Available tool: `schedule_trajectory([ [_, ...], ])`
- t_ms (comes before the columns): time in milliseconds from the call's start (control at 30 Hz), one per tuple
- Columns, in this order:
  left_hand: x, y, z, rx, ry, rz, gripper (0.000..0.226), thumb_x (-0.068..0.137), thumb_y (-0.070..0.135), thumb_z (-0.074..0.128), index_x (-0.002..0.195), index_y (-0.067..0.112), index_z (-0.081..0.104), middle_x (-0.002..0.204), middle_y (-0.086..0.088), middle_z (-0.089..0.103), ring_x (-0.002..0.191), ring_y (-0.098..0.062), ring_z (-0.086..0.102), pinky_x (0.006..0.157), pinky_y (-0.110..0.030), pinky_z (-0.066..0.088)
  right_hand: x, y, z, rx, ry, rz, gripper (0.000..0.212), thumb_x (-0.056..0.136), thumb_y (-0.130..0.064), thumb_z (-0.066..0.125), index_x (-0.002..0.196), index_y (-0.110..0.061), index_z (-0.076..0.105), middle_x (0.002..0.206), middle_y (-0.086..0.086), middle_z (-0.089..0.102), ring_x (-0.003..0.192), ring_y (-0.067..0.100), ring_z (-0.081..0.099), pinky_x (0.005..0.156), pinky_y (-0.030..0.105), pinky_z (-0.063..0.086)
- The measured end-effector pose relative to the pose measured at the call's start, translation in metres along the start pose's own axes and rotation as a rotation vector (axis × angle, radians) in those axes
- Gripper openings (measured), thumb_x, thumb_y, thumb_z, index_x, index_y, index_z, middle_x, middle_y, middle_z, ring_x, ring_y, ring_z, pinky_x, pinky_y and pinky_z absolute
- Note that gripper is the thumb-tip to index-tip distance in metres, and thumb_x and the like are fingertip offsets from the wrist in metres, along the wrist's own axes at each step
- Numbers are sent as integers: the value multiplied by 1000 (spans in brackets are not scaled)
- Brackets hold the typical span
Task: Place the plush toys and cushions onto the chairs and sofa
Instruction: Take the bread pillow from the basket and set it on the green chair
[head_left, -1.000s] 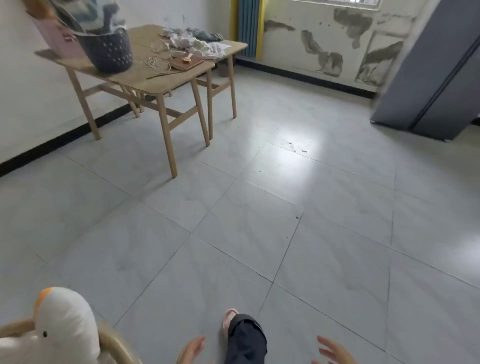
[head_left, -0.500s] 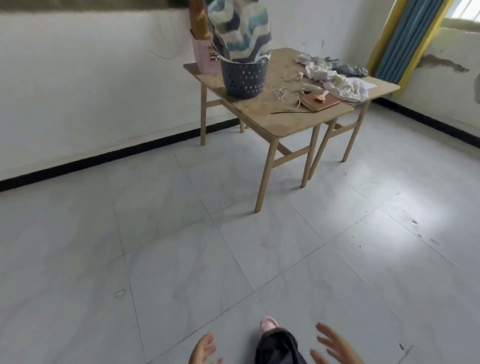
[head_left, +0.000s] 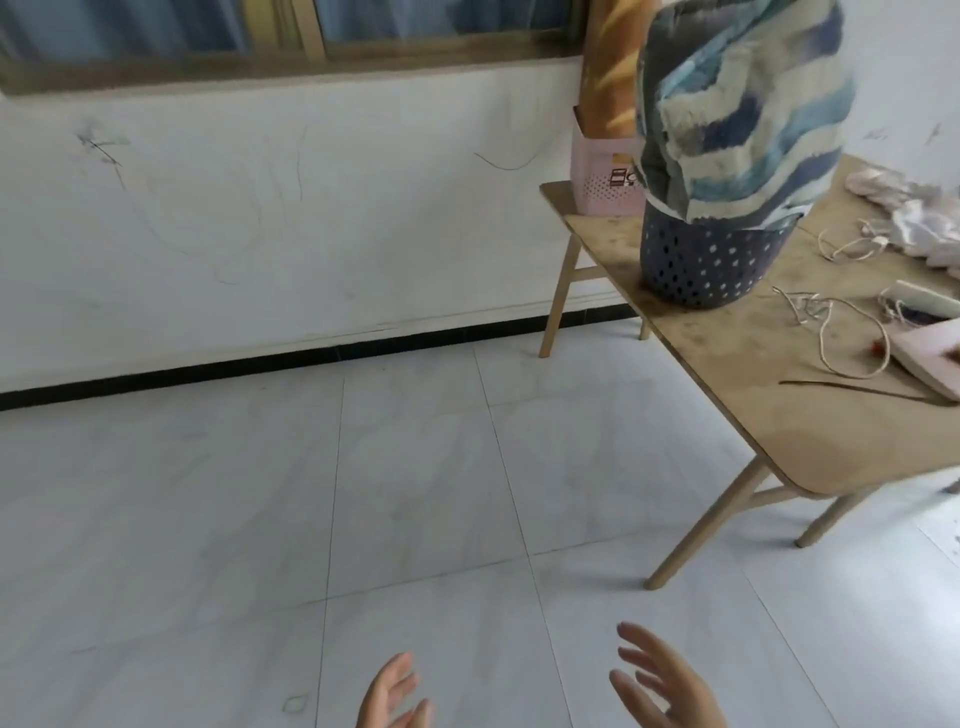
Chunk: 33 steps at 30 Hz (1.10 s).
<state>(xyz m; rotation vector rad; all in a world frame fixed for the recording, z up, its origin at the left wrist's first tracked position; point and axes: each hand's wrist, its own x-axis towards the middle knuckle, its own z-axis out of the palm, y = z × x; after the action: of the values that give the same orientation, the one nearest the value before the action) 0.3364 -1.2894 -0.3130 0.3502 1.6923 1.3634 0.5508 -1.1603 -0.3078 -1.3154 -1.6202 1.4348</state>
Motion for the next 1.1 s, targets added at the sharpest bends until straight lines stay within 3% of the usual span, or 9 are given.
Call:
schedule_trajectory([
  [67, 34, 32, -2, 3, -25, 9, 42, 91, -2, 40, 130, -16, 32, 143, -30, 30, 133, -40, 29, 91, -39, 38, 46, 0, 10, -26, -71, 81, 83, 21, -91, 53, 91, -46, 56, 90, -20, 68, 86, -18, 58, 79, 16, 46],
  [233, 170, 78, -9, 22, 39, -43, 37, 95, -6, 25, 131, -8, 36, 145, -29, 27, 130, -38, 33, 88, -35, 41, 180, -17, 54, -70, -44, 109, 73, 14, -91, 53, 80, -61, 61, 98, -22, 60, 84, -4, 62, 78, 12, 46],
  [433, 337, 185, 22, 67, -41, 163, 45, 65, 10, 59, 109, 6, 50, 108, -2, 58, 79, 25, 56, 64, 1, 45, 346, -100, 121, -25, 2, -36, 66, 33, -92, 48, 87, -56, 60, 91, -54, 52, 89, -22, 56, 71, -4, 42],
  [600, 459, 228, 48, 156, -111, 116, 43, 54, 8, 56, 97, 11, 53, 85, 21, 68, 71, 18, 61, 58, -2, 48, 447, -122, 137, -43, 117, -28, 57, 34, -90, 50, 89, -76, 43, 96, -52, 50, 92, -20, 55, 71, -4, 43],
  [733, 558, 246, 72, 168, -214, -150, 75, 55, -2, 83, 120, -10, 47, 119, -23, 54, 92, -28, 60, 57, -19, 53, 528, -113, 130, -26, 234, 38, 50, 32, -79, 66, 80, -70, 53, 91, -47, 55, 89, -16, 57, 69, -5, 42],
  [800, 600, 280, 85, 322, -246, -151, 47, 85, -5, 55, 128, -13, 38, 126, -32, 45, 114, -42, 47, 84, -37, 47, 578, -108, 122, -31, 280, 54, 58, 23, -91, 52, 78, -73, 51, 87, -50, 54, 85, -20, 56, 69, -6, 41],
  [900, 654, 318, 113, 130, -328, -134, 51, 89, -4, 47, 134, -10, 25, 142, -26, 29, 128, -37, 39, 89, -17, 47, 662, -120, 109, -37, 282, 55, 59, 21, -94, 46, 76, -75, 49, 83, -53, 54, 84, -24, 54, 68, -8, 39],
  [967, 694, 350, 138, 139, -138, -9, 55, 65, 2, 58, 117, 0, 42, 133, -30, 40, 99, -29, 56, 63, -16, 51, 720, -146, 100, -59, 267, 2, 61, 27, -94, 45, 80, -66, 57, 83, -37, 65, 86, -27, 51, 69, -9, 38],
  [1100, 779, 404, 182, 158, -179, 146, 52, 53, 10, 49, 104, 4, 45, 110, -17, 50, 75, 6, 62, 63, -12, 47, 821, -198, 84, -91, 271, -75, 48, 57, -72, 52, 94, -42, 49, 101, -10, 63, 90, -26, 50, 73, -8, 39],
])
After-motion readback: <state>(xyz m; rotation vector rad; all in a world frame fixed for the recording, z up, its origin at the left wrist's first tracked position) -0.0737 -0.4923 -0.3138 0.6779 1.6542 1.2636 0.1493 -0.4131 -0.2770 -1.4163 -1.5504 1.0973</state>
